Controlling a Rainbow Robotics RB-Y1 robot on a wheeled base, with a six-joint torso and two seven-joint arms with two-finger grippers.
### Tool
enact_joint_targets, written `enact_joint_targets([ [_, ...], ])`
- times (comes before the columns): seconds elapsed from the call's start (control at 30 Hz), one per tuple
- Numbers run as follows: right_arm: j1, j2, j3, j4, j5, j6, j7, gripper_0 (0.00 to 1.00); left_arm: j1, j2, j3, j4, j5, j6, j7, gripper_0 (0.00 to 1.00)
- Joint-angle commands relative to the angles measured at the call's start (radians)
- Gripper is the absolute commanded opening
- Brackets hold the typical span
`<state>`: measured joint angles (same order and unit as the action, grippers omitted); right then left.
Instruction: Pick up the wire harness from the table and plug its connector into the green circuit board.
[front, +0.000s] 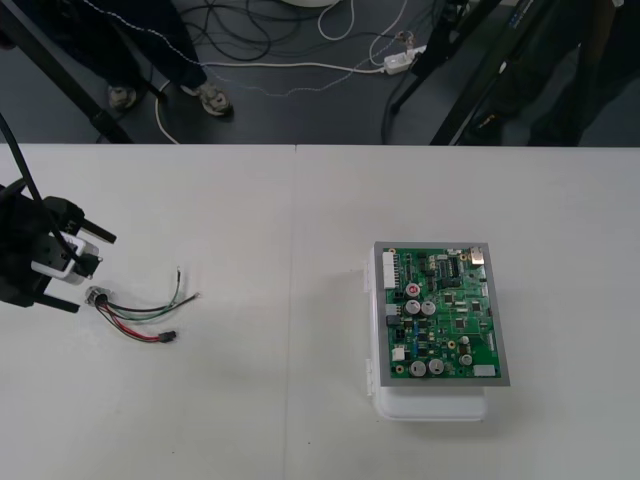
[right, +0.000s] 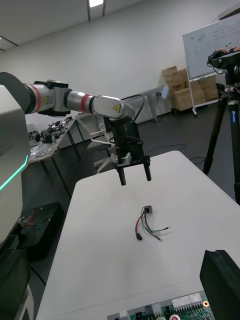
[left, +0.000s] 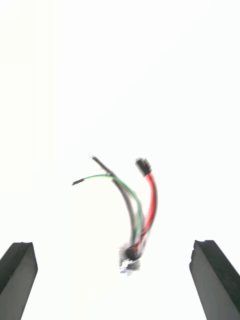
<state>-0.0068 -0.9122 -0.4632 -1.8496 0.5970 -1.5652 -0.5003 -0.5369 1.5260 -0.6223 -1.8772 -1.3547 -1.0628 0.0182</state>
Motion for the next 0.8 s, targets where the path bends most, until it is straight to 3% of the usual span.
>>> enact_joint_targets([
  [0.03,0.077,0.010,-0.078,-0.010,-0.019,-0.006,0.066,1.00,-0.098,0.025,-0.093,0.059,-0.017,0.136,-0.161,0.90],
  [0.37,0.100,0.010,-0.080,-0.037,-0.048,-0.006,0.095,1.00,-0.164,0.006,-0.257,0.171,-0.038,0.218,-0.259,0.89],
  [0.8,0.074,0.013,-0.057,-0.039,-0.088,-0.006,0.249,1.00,-0.166,-0.130,-0.315,0.388,-0.054,0.219,-0.297,0.90],
])
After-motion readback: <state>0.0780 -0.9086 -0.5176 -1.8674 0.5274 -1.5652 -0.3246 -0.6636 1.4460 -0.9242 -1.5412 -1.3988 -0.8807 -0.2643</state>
